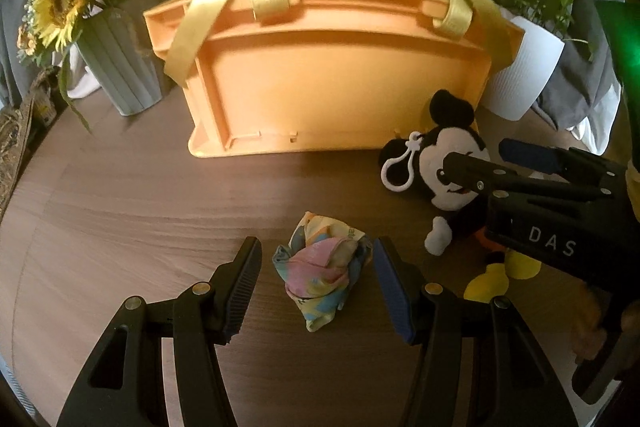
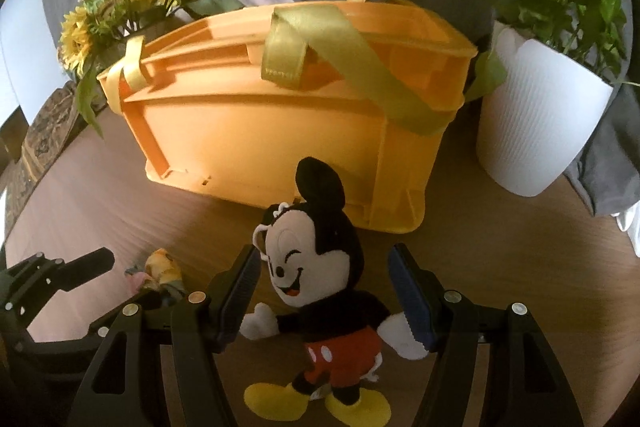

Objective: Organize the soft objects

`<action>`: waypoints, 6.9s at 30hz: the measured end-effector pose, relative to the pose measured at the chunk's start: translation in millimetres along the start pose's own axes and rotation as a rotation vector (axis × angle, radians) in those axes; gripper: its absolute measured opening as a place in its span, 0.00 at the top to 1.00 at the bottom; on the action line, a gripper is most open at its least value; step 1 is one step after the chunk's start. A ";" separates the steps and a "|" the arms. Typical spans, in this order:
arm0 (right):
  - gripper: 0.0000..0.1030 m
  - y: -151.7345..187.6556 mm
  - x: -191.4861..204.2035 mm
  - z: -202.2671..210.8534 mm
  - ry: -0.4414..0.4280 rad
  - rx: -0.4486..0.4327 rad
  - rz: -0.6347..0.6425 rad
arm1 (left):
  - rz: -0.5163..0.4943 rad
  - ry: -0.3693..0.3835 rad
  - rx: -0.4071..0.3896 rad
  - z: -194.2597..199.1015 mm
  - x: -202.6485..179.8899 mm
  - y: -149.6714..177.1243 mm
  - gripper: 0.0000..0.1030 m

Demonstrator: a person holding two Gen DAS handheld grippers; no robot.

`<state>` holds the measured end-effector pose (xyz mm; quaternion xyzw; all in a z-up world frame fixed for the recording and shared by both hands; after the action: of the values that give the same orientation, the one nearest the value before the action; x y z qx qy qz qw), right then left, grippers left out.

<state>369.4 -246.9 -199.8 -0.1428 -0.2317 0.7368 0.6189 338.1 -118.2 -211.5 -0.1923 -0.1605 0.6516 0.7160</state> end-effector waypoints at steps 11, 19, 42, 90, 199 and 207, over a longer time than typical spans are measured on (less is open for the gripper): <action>0.35 -1.1 -0.8 -16.7 -0.025 0.037 0.005 | 0.002 0.013 0.041 -19.2 -0.9 -1.6 0.45; 0.44 0.1 0.9 -21.8 -0.028 0.053 -0.001 | 0.002 0.022 0.040 -22.8 1.0 -1.6 0.58; 0.48 7.5 3.9 22.2 -0.002 -0.013 -0.035 | -0.002 0.055 -0.099 31.7 4.7 -11.3 0.61; 0.48 -77.1 18.3 157.3 0.073 -0.444 -0.041 | -0.047 0.044 -0.557 160.3 21.9 -110.8 0.61; 0.13 4.2 113.3 224.8 0.325 -0.462 -0.278 | -0.114 -0.029 -0.546 230.5 111.0 -21.8 0.00; 0.10 30.3 127.2 246.6 0.356 -0.463 -0.307 | -0.113 -0.026 -0.557 252.9 109.5 5.3 0.00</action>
<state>196.6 -166.9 4.2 -0.3698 -0.2999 0.5263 0.7045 222.9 7.9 4.8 -0.3641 -0.3531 0.5440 0.6685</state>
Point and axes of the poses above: each gripper's, at about its wrist camera, not at the fingertips, and z roughly against the way its jaws point, x to its left, y to its underside, the point moved 2 cm from there along -z, roughly the way its jaws point, and after that the axes turned 8 degrees about x, right-handed, at the moved point
